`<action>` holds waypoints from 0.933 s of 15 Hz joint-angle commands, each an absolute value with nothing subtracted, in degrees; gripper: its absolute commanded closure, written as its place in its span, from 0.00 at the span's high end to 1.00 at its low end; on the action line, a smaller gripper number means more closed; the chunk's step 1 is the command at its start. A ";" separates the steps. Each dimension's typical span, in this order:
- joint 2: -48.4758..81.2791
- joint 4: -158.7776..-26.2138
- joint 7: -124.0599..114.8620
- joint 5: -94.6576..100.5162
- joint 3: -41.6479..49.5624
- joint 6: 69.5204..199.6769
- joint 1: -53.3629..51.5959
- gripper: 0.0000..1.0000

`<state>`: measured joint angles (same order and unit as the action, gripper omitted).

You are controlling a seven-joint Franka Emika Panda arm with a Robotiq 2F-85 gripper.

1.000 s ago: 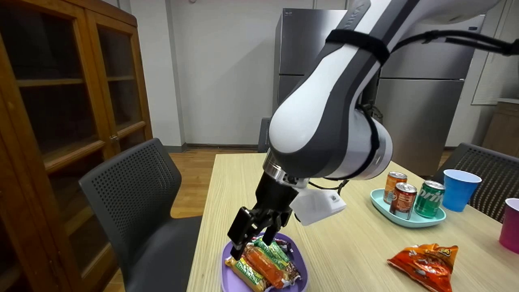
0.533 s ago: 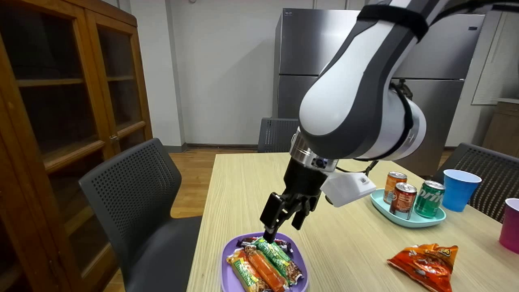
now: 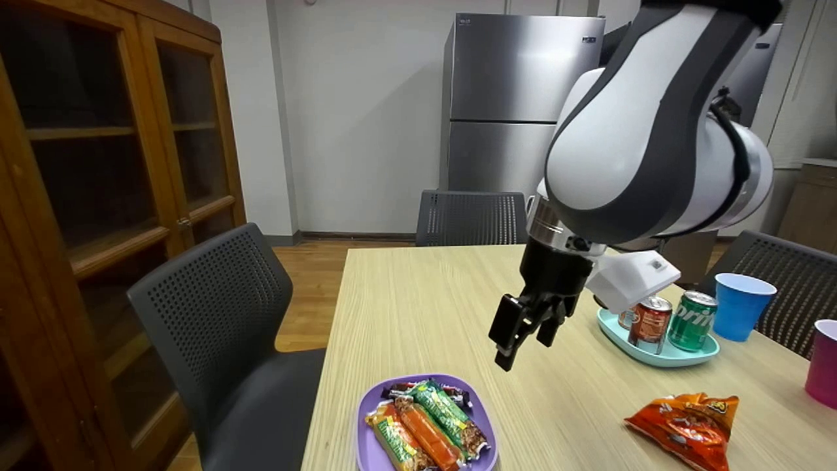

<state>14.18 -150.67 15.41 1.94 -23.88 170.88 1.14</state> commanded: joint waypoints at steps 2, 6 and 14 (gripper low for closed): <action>7.92 -155.24 11.83 1.53 -17.14 169.89 -1.83 1.00; 6.20 -157.51 10.08 1.51 -12.73 169.68 -1.91 1.00; 8.75 -157.57 10.77 -0.05 -10.41 170.71 -1.21 1.00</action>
<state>8.83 -157.61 10.45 0.34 -10.72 170.87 -0.81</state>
